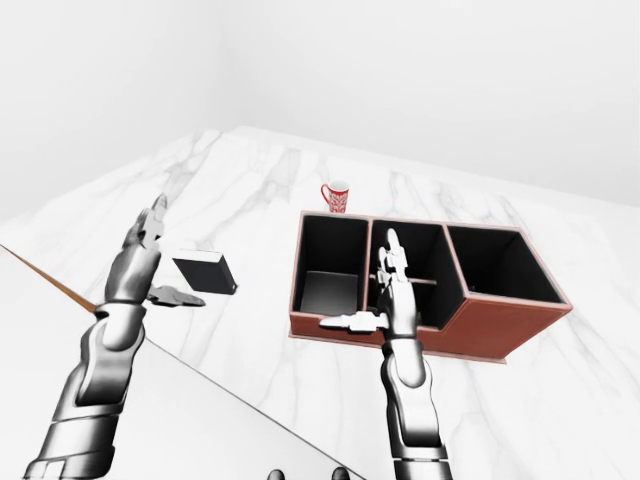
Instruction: Pick up the book and place it in the right compartment of the caddy.
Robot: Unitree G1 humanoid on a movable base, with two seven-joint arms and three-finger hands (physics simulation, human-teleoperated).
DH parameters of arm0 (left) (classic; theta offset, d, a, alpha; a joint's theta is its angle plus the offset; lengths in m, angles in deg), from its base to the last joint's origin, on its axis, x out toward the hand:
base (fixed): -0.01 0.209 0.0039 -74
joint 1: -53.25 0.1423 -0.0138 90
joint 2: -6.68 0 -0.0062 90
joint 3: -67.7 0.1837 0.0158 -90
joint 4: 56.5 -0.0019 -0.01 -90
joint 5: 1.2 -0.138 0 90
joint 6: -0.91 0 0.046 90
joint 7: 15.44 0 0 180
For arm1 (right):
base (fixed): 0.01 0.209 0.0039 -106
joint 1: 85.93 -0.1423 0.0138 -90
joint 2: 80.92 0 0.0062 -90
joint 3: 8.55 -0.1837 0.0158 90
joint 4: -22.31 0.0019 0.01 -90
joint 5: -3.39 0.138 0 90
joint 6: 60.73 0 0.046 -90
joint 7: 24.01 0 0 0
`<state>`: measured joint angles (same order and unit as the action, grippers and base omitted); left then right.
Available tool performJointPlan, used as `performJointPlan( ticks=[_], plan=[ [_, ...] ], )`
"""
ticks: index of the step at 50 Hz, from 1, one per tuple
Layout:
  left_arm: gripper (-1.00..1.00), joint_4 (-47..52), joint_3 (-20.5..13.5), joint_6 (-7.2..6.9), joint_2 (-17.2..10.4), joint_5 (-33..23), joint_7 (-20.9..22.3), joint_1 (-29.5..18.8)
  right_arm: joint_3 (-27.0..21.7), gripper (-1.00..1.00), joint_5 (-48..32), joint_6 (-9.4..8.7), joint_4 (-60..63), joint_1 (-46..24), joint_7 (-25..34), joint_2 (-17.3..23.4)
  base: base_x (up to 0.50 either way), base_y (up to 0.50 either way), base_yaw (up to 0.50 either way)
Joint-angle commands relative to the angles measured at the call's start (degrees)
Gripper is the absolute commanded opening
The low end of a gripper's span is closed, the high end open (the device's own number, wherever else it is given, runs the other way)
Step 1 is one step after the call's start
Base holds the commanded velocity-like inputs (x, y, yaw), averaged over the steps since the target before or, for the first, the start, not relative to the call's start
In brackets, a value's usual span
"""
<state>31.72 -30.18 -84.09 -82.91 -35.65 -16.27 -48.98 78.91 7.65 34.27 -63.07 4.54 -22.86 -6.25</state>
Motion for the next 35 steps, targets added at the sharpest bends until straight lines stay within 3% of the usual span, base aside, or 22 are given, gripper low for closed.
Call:
performJointPlan(
  ticks=[1,8,19,25,35],
  plan=[
    [1.00,-12.50,-0.57,0.00,-8.06,-31.60,-3.11,-6.49,0.00,1.00,-0.17,0.00,-0.04,0.18,0.11,0.02,0.00,0.00,0.00],
    [1.00,-14.19,-0.56,0.00,-9.54,-34.72,-1.43,-7.33,0.17,1.00,-0.49,0.00,0.26,0.31,0.07,-0.04,0.00,0.00,0.00],
    [1.00,-14.33,-1.24,0.00,-10.96,-32.59,11.65,-8.86,0.21,1.00,-0.55,0.00,0.27,0.31,0.17,-0.05,0.00,0.00,0.00],
    [1.00,-17.07,-0.42,0.00,-10.38,-31.98,12.02,-12.44,0.21,1.00,-0.52,0.00,-0.27,0.13,0.32,0.00,0.00,0.00,0.00],
    [1.00,-24.12,2.33,0.00,-9.55,-35.06,8.40,-17.01,0.32,1.00,-0.66,0.00,0.03,0.48,0.54,-0.02,0.00,0.00,0.00]
  ],
)
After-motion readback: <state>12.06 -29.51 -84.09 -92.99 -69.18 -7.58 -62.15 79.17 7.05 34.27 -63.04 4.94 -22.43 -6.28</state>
